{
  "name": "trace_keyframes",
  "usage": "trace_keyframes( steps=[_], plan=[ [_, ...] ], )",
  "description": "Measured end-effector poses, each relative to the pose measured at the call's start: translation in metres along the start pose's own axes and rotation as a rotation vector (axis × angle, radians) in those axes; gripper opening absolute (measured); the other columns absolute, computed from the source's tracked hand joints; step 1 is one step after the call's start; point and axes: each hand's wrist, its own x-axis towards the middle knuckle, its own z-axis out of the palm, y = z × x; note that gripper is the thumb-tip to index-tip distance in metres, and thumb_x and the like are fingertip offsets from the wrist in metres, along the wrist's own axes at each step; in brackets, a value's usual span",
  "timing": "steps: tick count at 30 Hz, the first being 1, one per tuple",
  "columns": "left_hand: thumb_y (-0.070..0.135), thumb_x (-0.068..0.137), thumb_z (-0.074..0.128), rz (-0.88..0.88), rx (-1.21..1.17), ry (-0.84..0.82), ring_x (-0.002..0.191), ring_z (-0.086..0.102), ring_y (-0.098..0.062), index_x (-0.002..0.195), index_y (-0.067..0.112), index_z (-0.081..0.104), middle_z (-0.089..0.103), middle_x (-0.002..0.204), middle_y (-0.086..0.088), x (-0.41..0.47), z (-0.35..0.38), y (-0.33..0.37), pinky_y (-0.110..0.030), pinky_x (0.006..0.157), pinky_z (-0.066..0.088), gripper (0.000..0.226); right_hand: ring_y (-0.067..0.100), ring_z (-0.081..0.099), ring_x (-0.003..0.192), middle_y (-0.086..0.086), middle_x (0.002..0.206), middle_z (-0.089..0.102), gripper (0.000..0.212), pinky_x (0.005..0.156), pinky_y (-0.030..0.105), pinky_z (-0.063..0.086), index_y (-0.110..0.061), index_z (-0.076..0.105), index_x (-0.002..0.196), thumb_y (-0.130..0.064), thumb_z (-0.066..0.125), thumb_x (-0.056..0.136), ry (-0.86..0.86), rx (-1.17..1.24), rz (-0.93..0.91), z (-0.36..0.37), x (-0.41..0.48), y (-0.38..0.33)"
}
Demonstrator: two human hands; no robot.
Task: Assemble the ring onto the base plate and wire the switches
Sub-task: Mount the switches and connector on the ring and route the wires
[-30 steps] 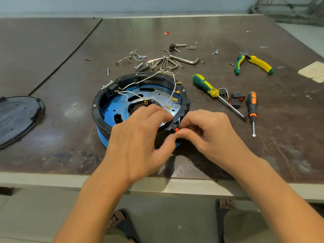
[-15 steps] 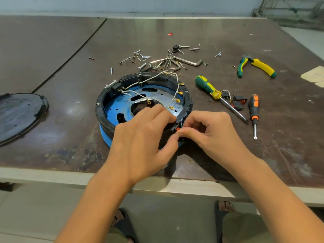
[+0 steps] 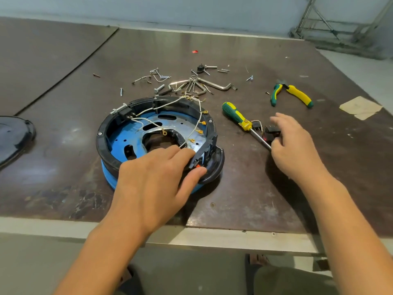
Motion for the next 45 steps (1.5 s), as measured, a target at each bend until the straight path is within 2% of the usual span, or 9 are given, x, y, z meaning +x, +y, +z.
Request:
trace_keyframes(
  steps=[3, 9, 15, 21, 26, 30, 35, 41, 45],
  plan=[
    [0.062, 0.098, 0.02, -0.006, -0.01, -0.013, 0.074, 0.06, -0.01, 0.106, 0.034, 0.061, 0.061, 0.083, 0.012, 0.001, -0.001, 0.0, -0.03, 0.046, 0.045, 0.051, 0.037, 0.048, 0.125, 0.013, 0.139, 0.057, 0.05, 0.103, 0.039, 0.034, -0.007, 0.061, 0.128, 0.012, 0.047, 0.084, -0.149, -0.154, -0.002, 0.006, 0.002, 0.009],
    [0.061, 0.099, 0.015, -0.028, -0.002, -0.042, 0.075, 0.06, -0.01, 0.107, 0.034, 0.06, 0.06, 0.085, 0.011, 0.003, -0.004, 0.004, -0.032, 0.048, 0.048, 0.053, 0.03, 0.044, 0.134, 0.007, 0.148, 0.044, 0.037, 0.107, 0.04, 0.038, -0.015, 0.065, 0.129, -0.012, 0.069, 0.092, -0.131, -0.145, 0.059, 0.004, 0.009, 0.012],
    [0.064, 0.094, 0.01, -0.013, -0.032, -0.112, 0.068, 0.059, -0.009, 0.108, 0.038, 0.057, 0.059, 0.085, 0.012, 0.002, -0.012, -0.001, -0.032, 0.05, 0.05, 0.056, 0.026, 0.04, 0.132, 0.006, 0.141, 0.044, 0.033, 0.101, 0.035, 0.037, -0.017, 0.064, 0.122, -0.023, 0.072, 0.091, -0.145, -0.109, 0.08, 0.001, 0.009, 0.012],
    [0.072, 0.092, 0.019, 0.0, -0.115, -0.136, 0.07, 0.058, -0.006, 0.106, 0.04, 0.06, 0.063, 0.082, 0.017, 0.0, -0.019, -0.005, -0.03, 0.056, 0.05, 0.054, 0.027, 0.037, 0.132, 0.006, 0.136, 0.045, 0.027, 0.104, 0.035, 0.033, -0.018, 0.068, 0.12, -0.025, 0.048, 0.105, -0.181, -0.047, 0.014, -0.002, 0.008, 0.012],
    [0.077, 0.079, 0.024, -0.01, -0.213, -0.176, 0.068, 0.054, -0.006, 0.109, 0.041, 0.062, 0.064, 0.08, 0.019, 0.001, -0.026, -0.005, -0.03, 0.061, 0.049, 0.06, 0.023, 0.046, 0.117, 0.004, 0.117, 0.053, 0.027, 0.091, 0.028, 0.033, -0.017, 0.072, 0.109, -0.02, 0.045, 0.106, -0.122, -0.013, -0.044, 0.0, 0.008, 0.009],
    [0.078, 0.084, 0.023, 0.024, -0.22, -0.21, 0.074, 0.059, -0.004, 0.099, 0.039, 0.057, 0.063, 0.081, 0.017, 0.0, -0.027, -0.007, -0.031, 0.062, 0.051, 0.054, 0.006, 0.056, 0.077, -0.003, 0.083, 0.066, 0.032, 0.068, 0.019, 0.041, -0.022, 0.073, 0.087, -0.016, 0.048, 0.105, 0.057, 0.508, -0.045, -0.006, 0.007, -0.008],
    [0.075, 0.082, 0.02, 0.043, -0.24, -0.218, 0.075, 0.059, -0.005, 0.098, 0.039, 0.054, 0.061, 0.081, 0.017, -0.001, -0.023, -0.008, -0.031, 0.064, 0.051, 0.052, 0.01, 0.041, 0.057, -0.001, 0.071, 0.059, 0.024, 0.053, 0.022, 0.036, -0.011, 0.078, 0.089, -0.02, 0.057, 0.096, -0.225, 1.265, 0.115, -0.003, -0.006, -0.046],
    [0.072, 0.086, 0.03, 0.021, -0.309, -0.227, 0.075, 0.061, -0.004, 0.108, 0.039, 0.056, 0.064, 0.084, 0.018, 0.0, -0.023, -0.007, -0.031, 0.065, 0.053, 0.047, 0.011, 0.06, 0.06, 0.01, 0.082, 0.069, 0.026, 0.056, 0.022, 0.052, -0.001, 0.073, 0.112, -0.013, 0.066, 0.089, -0.541, 1.445, 0.083, -0.001, -0.018, -0.064],
    [0.071, 0.086, 0.027, 0.033, -0.223, -0.129, 0.068, 0.063, -0.005, 0.111, 0.038, 0.059, 0.066, 0.076, 0.017, -0.002, -0.026, -0.002, -0.033, 0.056, 0.051, 0.052, 0.02, 0.07, 0.067, 0.016, 0.084, 0.073, 0.019, 0.058, 0.023, 0.056, 0.0, 0.075, 0.101, -0.007, 0.069, 0.085, -0.547, 1.413, 0.014, -0.002, -0.021, -0.067]
  ],
)
